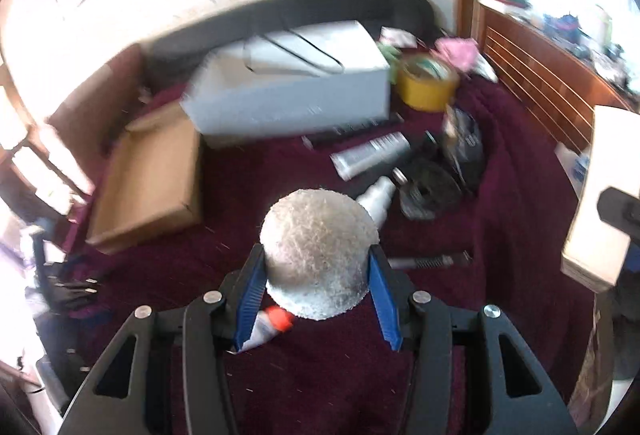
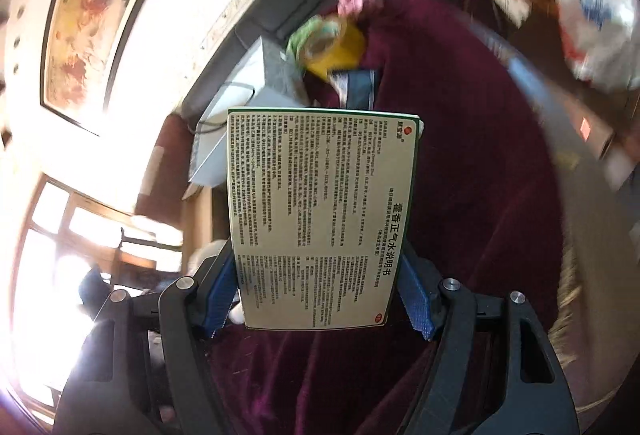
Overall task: Organize objects
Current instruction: 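Grasp the white fuzzy ball with the left tool while the right tool holds the leaflet card, then lower the ball and leaflet into the cardboard tray and open both tools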
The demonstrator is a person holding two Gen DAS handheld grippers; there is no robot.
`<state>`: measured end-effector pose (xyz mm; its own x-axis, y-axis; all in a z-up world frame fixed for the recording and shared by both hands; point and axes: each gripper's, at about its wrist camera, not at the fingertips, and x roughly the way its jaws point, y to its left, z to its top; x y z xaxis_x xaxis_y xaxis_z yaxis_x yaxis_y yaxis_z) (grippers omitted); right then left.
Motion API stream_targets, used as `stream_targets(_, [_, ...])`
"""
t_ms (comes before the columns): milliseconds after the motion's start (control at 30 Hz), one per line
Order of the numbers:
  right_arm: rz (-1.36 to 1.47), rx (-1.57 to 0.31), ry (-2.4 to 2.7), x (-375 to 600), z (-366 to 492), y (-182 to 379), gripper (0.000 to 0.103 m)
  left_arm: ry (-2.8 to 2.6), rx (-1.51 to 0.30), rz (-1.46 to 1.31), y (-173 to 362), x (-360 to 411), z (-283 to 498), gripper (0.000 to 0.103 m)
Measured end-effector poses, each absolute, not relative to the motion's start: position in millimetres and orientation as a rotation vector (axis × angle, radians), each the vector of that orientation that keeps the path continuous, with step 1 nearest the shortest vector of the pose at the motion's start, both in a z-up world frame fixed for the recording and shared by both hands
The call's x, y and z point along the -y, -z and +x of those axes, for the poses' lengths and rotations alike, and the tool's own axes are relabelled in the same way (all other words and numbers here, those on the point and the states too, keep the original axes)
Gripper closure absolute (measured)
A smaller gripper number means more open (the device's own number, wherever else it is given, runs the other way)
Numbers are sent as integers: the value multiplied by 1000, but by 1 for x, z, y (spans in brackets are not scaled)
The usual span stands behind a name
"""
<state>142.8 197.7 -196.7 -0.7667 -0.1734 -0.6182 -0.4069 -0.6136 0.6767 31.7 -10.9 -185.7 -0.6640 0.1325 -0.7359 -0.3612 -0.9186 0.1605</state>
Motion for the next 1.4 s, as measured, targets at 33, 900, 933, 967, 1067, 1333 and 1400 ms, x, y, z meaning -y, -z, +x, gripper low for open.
stream_targets(33, [-994, -1243, -2525, -195, 140, 189, 32, -2654, -431, -1102, 177, 13, 31, 54])
stream_targets(900, [-799, -518, -2795, -49, 13, 75, 32, -3059, -305, -1035, 60, 168, -61, 53])
stream_targets(933, [-804, -512, -2803, -42, 8, 74, 32, -3062, -306, -1042, 59, 172, -67, 53])
stream_targets(967, [-815, -506, -2814, -36, 1, 73, 32, -3067, -311, -1046, 58, 177, -74, 53])
stream_targets(1067, [-863, -496, -2848, -15, -24, 72, 32, -3068, -322, -1078, 56, 192, -97, 53])
stream_targets(1333, [-1000, -475, -2892, 24, -92, 84, 32, -3006, -274, -1266, 75, 224, -171, 52])
stream_targets(1400, [-1049, -470, -2883, 32, -112, 95, 32, -2988, -312, -1311, 84, 229, -187, 50])
